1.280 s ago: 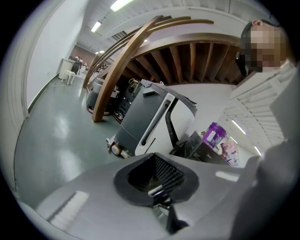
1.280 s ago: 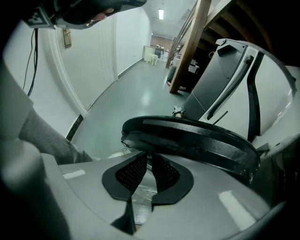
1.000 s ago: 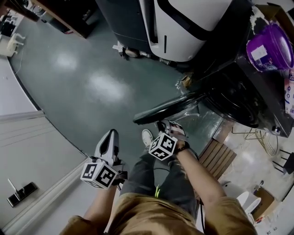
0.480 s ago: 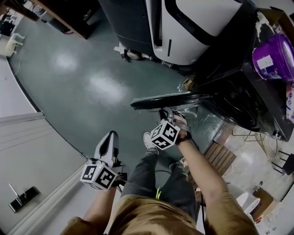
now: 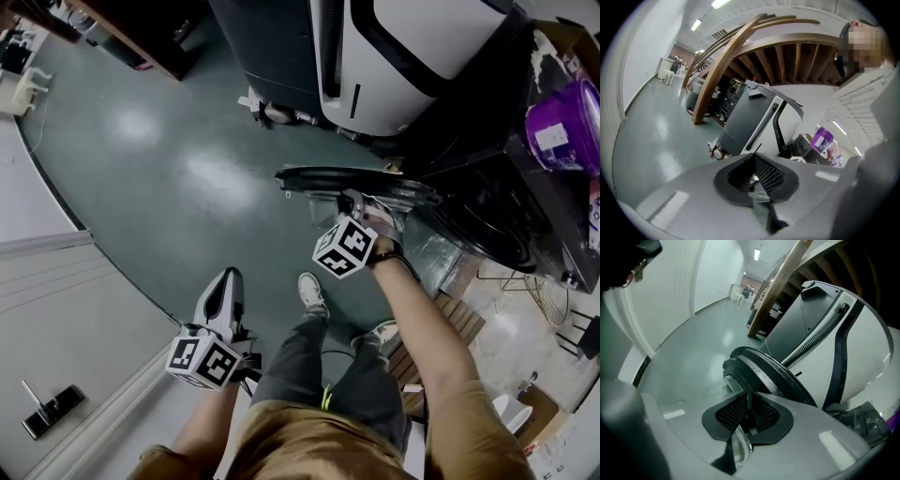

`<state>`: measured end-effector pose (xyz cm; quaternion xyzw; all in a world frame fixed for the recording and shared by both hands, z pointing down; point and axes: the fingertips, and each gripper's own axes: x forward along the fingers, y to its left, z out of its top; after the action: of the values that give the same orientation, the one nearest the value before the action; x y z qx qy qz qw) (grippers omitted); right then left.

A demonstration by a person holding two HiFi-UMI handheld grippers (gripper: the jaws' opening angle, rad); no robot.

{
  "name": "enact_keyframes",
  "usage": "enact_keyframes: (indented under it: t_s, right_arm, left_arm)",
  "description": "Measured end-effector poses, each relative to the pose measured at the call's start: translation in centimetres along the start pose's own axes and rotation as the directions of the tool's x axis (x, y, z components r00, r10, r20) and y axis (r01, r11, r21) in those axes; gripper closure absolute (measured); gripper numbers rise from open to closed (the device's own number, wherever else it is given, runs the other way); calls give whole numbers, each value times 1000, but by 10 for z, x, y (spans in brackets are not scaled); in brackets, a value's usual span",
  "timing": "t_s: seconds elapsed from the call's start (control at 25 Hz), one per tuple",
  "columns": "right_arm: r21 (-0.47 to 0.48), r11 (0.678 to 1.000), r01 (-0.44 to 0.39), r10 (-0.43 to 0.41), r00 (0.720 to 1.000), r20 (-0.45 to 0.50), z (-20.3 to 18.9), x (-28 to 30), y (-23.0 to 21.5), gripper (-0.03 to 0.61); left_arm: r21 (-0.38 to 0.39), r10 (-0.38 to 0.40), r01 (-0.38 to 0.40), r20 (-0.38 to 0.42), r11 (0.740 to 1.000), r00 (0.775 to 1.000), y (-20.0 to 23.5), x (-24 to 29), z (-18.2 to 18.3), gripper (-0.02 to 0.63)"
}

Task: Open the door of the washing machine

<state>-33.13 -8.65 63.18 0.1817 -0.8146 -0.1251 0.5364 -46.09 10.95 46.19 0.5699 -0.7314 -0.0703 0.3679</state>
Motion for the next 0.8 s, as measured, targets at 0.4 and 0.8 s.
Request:
enact_keyframes:
  t_s: [0.4,0.8]
  right_arm:
    - [-97,995,38,-44,997,-65,2,19,-33,540]
    - [-55,998,24,-27,998,-60,4,3,-23,551]
  left_arm:
    - [-15,12,-12,0,1000,1000,12,2,6,554]
    - [-16,-16,16,-3,1000,1000,6,7,10,554]
